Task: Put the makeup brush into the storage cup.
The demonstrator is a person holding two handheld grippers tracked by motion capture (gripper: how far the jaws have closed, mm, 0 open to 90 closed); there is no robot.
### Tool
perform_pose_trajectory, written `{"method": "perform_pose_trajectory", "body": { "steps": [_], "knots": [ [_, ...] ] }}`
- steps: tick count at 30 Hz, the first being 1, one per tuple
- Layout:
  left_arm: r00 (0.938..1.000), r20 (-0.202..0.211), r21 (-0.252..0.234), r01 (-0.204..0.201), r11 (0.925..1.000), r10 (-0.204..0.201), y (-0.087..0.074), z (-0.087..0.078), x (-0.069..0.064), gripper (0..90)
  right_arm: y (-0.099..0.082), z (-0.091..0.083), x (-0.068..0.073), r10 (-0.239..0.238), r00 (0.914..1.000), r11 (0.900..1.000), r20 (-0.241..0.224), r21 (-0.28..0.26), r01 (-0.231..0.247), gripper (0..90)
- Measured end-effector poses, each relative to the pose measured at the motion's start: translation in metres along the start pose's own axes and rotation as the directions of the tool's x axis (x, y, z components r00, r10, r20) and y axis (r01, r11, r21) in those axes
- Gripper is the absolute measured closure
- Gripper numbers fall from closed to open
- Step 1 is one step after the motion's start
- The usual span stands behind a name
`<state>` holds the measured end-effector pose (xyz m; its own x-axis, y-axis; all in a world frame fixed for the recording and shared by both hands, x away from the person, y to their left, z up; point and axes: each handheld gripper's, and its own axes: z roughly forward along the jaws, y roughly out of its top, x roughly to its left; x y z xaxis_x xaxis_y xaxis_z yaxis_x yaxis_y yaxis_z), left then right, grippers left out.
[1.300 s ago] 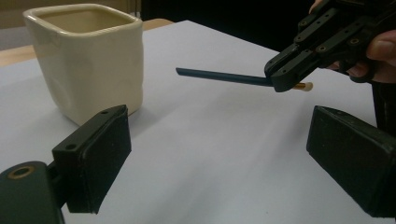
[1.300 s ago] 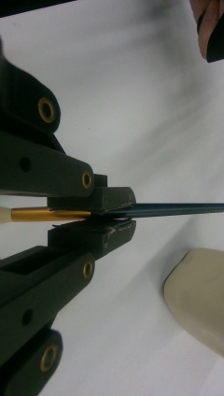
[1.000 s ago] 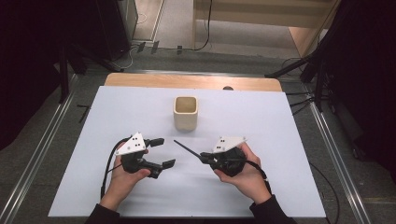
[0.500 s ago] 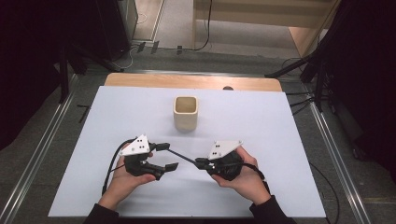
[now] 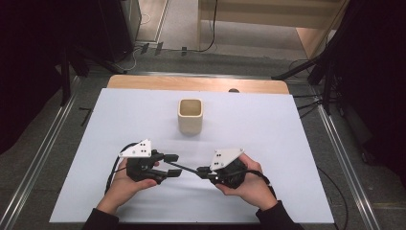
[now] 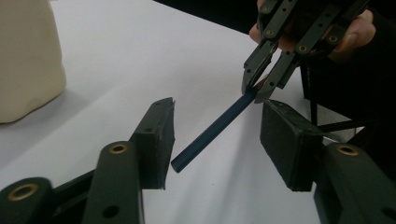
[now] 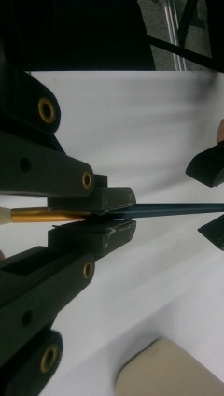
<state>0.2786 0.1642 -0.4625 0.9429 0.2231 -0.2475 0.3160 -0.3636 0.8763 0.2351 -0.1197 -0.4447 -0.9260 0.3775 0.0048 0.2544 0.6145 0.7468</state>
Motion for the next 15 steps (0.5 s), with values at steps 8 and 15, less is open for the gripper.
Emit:
{"method": "perform_pose_trajectory", "body": {
  "steps": [8,15],
  "knots": [
    [0.9988,0.041,0.007,0.026,0.9996,-0.026,-0.0011,-0.0038,0.0049,56.1,-0.0004,-0.0019,-0.0007,-0.007,0.9999,0.9998,-0.010,-0.016,0.007,85.0],
    [0.9985,0.047,0.022,0.028,0.9994,-0.029,-0.0024,-0.0042,0.0076,58.2,-0.0006,-0.0024,-0.0005,-0.023,0.9997,0.9995,-0.010,-0.021,0.023,85.1]
  ]
}}
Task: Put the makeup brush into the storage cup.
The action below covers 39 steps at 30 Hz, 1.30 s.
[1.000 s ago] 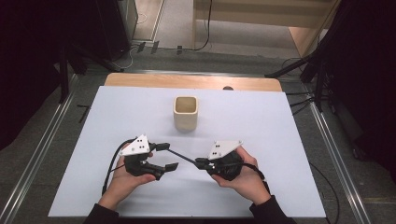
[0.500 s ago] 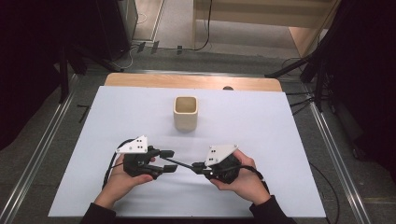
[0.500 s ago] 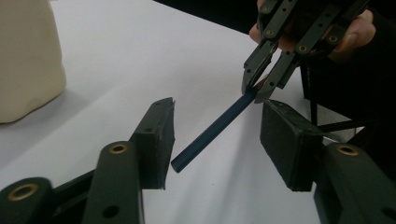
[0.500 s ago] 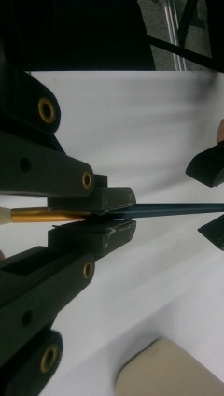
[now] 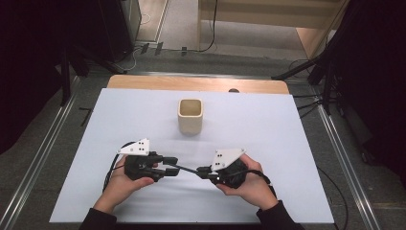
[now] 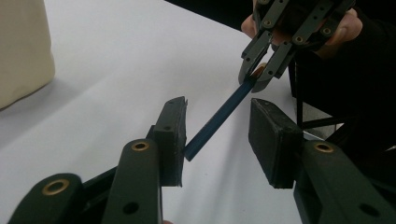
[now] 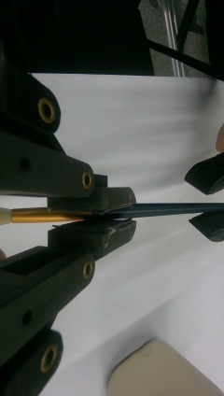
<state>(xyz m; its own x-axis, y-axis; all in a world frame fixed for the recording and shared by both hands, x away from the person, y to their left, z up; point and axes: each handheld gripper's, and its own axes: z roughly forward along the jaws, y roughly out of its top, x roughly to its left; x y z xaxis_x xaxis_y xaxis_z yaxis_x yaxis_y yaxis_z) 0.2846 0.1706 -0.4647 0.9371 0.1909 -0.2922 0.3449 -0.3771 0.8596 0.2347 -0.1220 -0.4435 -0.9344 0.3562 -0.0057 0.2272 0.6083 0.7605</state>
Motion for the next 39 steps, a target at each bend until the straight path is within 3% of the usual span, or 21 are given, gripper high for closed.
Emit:
{"method": "perform_pose_trajectory", "body": {
  "steps": [7,10,11,12,14,15,17,19,21,22,26,29,30,33,35,36,38,39],
  "knots": [
    [0.9998,0.015,-0.001,-0.016,0.9999,0.016,0.000,-0.002,0.000,73.3,-0.001,0.001,0.000,-0.020,0.9997,0.9998,-0.013,0.007,0.020,85.0],
    [0.9977,0.060,-0.014,-0.032,0.9994,0.033,0.001,-0.004,-0.002,78.7,-0.002,0.002,-0.001,-0.031,0.9994,0.9994,-0.016,0.016,0.031,84.9],
    [0.9937,0.109,-0.032,-0.023,0.9992,0.027,0.002,-0.004,-0.002,81.6,-0.003,0.002,-0.001,-0.040,0.9990,0.9991,-0.023,0.016,0.040,84.5],
    [0.9929,0.112,-0.043,-0.037,0.9984,0.042,0.003,-0.005,-0.004,86.0,-0.005,0.003,-0.002,-0.041,0.9989,0.9990,-0.022,0.014,0.041,83.0],
    [0.9958,0.066,-0.044,-0.061,0.9972,0.064,0.008,-0.006,-0.008,86.1,-0.008,0.005,-0.004,0.021,0.9996,0.9994,-0.018,-0.026,-0.022,76.6],
    [0.9964,0.049,-0.064,-0.066,0.9958,0.069,0.009,-0.008,-0.009,86.2,-0.009,0.005,-0.006,0.072,0.9972,0.9958,-0.018,-0.056,-0.073,64.9],
    [0.9971,-0.009,-0.112,-0.076,0.9908,0.076,0.010,-0.011,-0.010,86.2,-0.008,0.005,-0.009,0.141,0.9898,0.9841,0.018,-0.111,-0.138,57.2],
    [0.9922,-0.091,-0.135,-0.097,0.9861,0.085,0.010,-0.013,-0.012,86.2,-0.008,0.004,-0.010,0.184,0.9796,0.9723,0.082,-0.162,-0.169,50.2],
    [0.9853,-0.149,-0.148,-0.106,0.9832,0.084,0.008,-0.012,-0.012,86.2,-0.009,0.004,-0.011,0.247,0.9605,0.9506,0.129,-0.225,-0.214,47.5],
    [0.9816,-0.174,-0.160,-0.107,0.9814,0.078,0.007,-0.012,-0.012,86.2,-0.010,0.005,-0.012,0.286,0.9480,0.9342,0.139,-0.261,-0.244,47.5],
    [0.9627,-0.261,-0.201,-0.125,0.9716,0.070,0.005,-0.011,-0.015,86.2,-0.017,0.008,-0.015,0.414,0.8911,0.8757,0.187,-0.350,-0.333,46.4],
    [0.9440,-0.321,-0.224,-0.155,0.9623,0.077,0.004,-0.011,-0.018,86.2,-0.021,0.013,-0.014,0.485,0.8562,0.8267,0.178,-0.412,-0.383,43.9],
    [0.9409,-0.330,-0.230,-0.157,0.9604,0.075,0.004,-0.010,-0.018,86.2,-0.022,0.016,-0.012,0.508,0.8441,0.8085,0.171,-0.432,-0.399,43.7],
    [0.9271,-0.368,-0.243,-0.170,0.9548,0.072,0.003,-0.007,-0.021,86.2,-0.023,0.021,-0.008,0.550,0.8183,0.7787,0.166,-0.456,-0.431,42.6],
    [0.9163,-0.393,-0.242,-0.184,0.9527,0.077,0.002,-0.002,-0.024,86.2,-0.023,0.024,-0.005,0.589,0.7938,0.7482,0.150,-0.472,-0.466,42.9],
    [0.9136,-0.398,-0.243,-0.191,0.9510,0.082,0.002,0.000,-0.025,86.2,-0.024,0.025,-0.004,0.617,0.7773,0.7188,0.123,-0.490,-0.493,42.7],
    [0.9066,-0.413,-0.244,-0.203,0.9484,0.087,0.001,0.003,-0.027,86.2,-0.025,0.027,-0.003,0.654,0.7523,0.6735,0.079,-0.513,-0.532,41.3],
    [0.9087,-0.409,-0.252,-0.203,0.9461,0.086,0.001,0.005,-0.027,86.2,-0.025,0.028,-0.002,0.669,0.7400,0.6546,0.065,-0.523,-0.546,39.6]
  ]
}}
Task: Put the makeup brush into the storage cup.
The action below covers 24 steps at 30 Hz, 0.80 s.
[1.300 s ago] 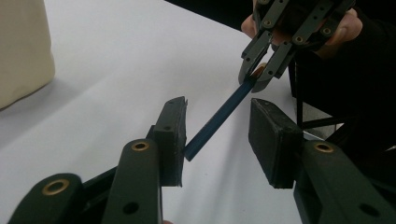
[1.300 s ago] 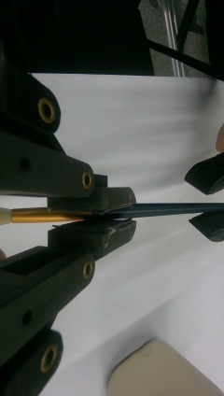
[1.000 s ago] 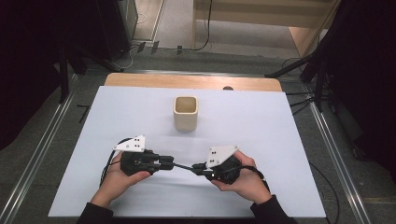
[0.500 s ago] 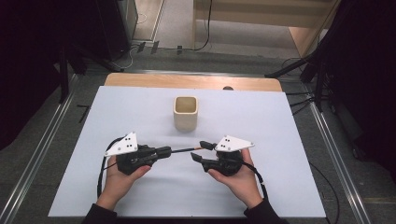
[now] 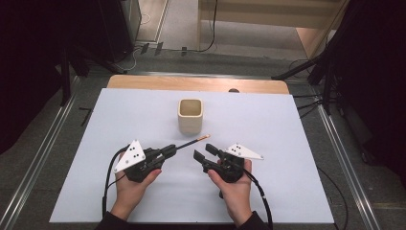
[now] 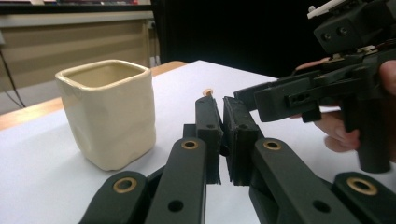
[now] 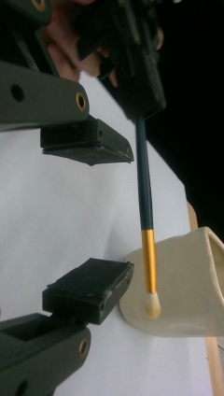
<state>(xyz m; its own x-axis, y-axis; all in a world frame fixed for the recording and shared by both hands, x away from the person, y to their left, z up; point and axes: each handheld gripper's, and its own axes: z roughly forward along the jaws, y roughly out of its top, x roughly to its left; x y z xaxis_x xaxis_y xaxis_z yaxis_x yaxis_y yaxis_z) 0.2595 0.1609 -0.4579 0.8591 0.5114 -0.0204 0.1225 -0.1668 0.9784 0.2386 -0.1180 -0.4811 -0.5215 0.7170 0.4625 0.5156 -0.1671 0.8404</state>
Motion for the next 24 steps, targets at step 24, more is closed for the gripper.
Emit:
{"method": "perform_pose_trajectory", "body": {
  "steps": [24],
  "knots": [
    [0.9997,0.005,-0.052,-0.022,0.9984,0.023,-0.011,0.011,-0.014,86.1,-0.005,0.003,-0.013,0.275,0.9560,0.9597,-0.103,-0.031,-0.279,30.3]
  ]
}}
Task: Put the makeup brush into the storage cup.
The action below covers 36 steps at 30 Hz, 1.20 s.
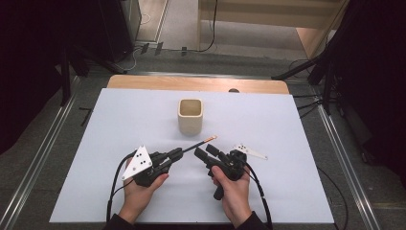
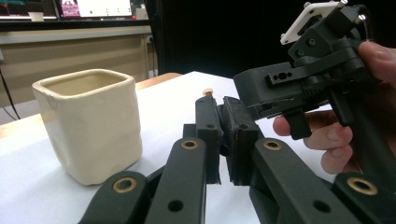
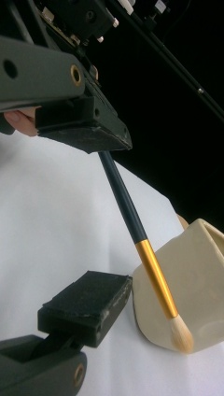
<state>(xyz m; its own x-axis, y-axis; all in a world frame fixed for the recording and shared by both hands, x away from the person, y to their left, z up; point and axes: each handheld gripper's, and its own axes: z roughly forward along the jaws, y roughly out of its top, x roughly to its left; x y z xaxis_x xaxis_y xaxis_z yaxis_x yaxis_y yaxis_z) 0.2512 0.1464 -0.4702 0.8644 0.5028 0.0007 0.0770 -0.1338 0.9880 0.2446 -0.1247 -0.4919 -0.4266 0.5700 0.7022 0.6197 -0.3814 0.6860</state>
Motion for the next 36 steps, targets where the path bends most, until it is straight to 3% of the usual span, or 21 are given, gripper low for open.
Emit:
{"method": "perform_pose_trajectory", "body": {
  "steps": [9,23,32,36],
  "knots": [
    [0.9998,0.018,-0.004,-0.011,0.9999,0.011,-0.001,0.003,-0.005,86.1,0.002,-0.001,-0.005,0.073,0.9970,0.9970,-0.025,-0.024,-0.073,33.7],
    [0.9988,0.046,0.004,-0.016,0.9999,0.015,-0.002,0.006,-0.010,86.0,0.002,-0.003,-0.013,0.113,0.9932,0.9927,-0.026,-0.038,-0.114,46.1],
    [0.9982,0.058,0.003,-0.018,0.9998,0.018,-0.002,0.007,-0.011,86.0,0.002,-0.005,-0.019,0.183,0.9791,0.9817,-0.089,-0.037,-0.187,59.9],
    [0.9978,0.066,0.033,-0.006,0.9994,0.004,-0.002,0.007,-0.011,86.0,0.002,-0.006,-0.020,0.190,0.9754,0.9802,-0.111,-0.034,-0.195,64.2]
  ]
}}
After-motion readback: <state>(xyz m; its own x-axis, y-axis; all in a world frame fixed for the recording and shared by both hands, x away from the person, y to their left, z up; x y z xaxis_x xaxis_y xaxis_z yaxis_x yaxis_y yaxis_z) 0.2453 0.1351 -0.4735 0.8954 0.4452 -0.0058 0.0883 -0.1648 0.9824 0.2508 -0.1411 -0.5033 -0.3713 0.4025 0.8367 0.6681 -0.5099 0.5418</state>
